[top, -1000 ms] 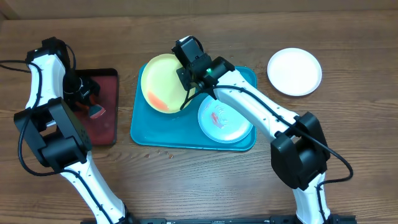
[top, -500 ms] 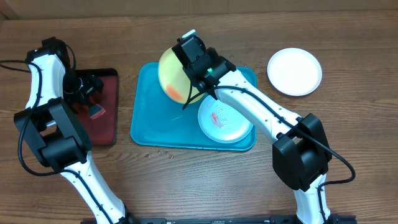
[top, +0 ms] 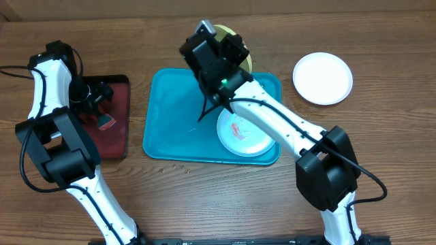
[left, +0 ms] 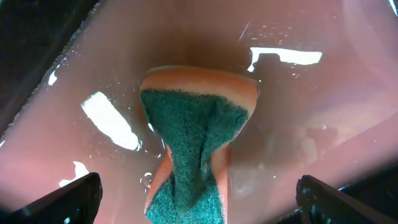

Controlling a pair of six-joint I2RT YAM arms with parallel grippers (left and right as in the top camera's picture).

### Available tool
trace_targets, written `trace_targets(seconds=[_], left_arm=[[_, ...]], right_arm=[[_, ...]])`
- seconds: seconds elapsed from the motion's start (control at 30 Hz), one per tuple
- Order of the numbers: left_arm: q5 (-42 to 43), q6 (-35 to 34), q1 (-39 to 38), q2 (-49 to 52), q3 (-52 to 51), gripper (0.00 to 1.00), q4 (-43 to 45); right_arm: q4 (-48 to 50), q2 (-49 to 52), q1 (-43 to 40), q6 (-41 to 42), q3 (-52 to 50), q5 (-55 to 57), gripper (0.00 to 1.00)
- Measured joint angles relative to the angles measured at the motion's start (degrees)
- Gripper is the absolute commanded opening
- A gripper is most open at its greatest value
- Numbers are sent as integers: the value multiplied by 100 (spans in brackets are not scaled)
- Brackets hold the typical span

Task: Clean dirty plates on tray and stack at the side
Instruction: 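Lift the yellow plate with the right gripper and stack it on the white plate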

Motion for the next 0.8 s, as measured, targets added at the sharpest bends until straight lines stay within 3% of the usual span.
trace_targets(seconds=[0.33, 0.4, 0.47, 0.6, 0.8], left_arm=[[0, 0, 0, 0, 0, 100, 2], [0, 0, 0, 0, 0, 100, 2], [0, 0, 0, 0, 0, 100, 2], [0, 0, 0, 0, 0, 100, 2], [0, 0, 0, 0, 0, 100, 2]], right_arm=[[1351, -2, 695, -1370, 0, 977, 4], [1207, -7, 739, -1084, 7, 1027, 4], [452, -28, 719, -533, 44, 750, 4], [-1113, -35, 448, 240, 33, -702, 4], [-1591, -149, -271, 1906, 50, -1211, 4]])
